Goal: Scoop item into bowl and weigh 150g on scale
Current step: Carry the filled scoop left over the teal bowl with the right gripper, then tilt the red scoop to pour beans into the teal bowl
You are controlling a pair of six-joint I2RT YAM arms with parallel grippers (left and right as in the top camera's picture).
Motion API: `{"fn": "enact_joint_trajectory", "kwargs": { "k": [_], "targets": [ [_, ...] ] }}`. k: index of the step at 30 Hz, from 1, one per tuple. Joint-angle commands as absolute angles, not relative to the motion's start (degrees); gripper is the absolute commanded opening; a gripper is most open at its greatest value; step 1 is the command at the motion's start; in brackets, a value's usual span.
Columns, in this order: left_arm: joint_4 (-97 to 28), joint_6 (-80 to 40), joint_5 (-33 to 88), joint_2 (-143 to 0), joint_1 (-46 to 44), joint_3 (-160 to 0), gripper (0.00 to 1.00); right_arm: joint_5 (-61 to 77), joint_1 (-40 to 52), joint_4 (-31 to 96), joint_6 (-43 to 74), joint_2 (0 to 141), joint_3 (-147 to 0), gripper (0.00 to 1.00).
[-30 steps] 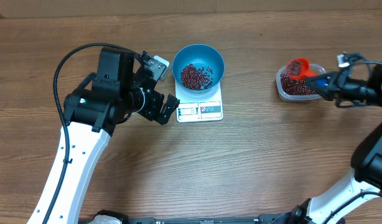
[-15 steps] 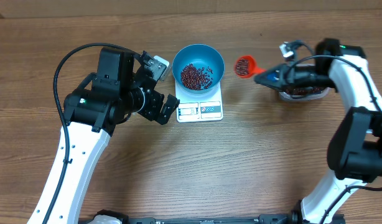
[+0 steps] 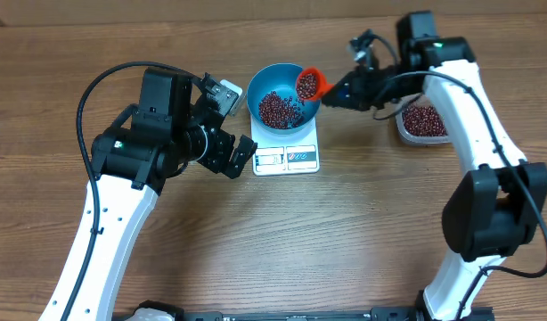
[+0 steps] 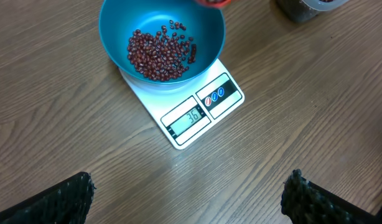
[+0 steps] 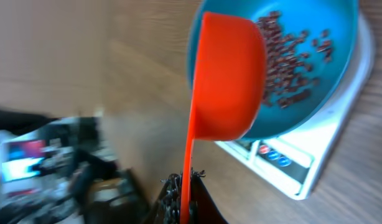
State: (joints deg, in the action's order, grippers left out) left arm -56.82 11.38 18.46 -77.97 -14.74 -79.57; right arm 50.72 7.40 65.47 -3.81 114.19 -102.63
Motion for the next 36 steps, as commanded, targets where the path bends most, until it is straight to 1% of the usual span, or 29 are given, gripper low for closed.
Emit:
{"fn": "enact_joint_trajectory", "kwargs": {
  "k": [1,7,16,22,29,36],
  "targets": [
    [-56.75,12.23,18.87,-78.37,-14.66,-80.4,1.0,35.68,11.22,63.79,1.96,114.34,-104.4,0.04],
    [-56.75,12.23,18.87,-78.37,-14.63,-80.4,1.0,16.1,18.55,60.01,3.05,114.34,-104.4,0.04],
    [-56.75,12.23,18.87,-78.37,-14.66,-80.4,1.0,-6.83,27.51,57.91,2.96,114.32,-105.32,0.04],
    [-56.75,12.23,18.87,-78.37,-14.63,-80.4,1.0,-18.96,32.29,57.93,2.55,114.32,-105.86,0.04],
    [-56.75,12.23,18.87,-78.37,-14.66,-80.4,0.99,-24.71,35.73,57.95,0.99,114.32,-105.86,0.04],
    [-56.75,12.23,18.87,-78.37,-14.66,-80.4,0.99,-21.43,35.68,58.19,1.04,113.69,-105.86,0.04]
  ]
}}
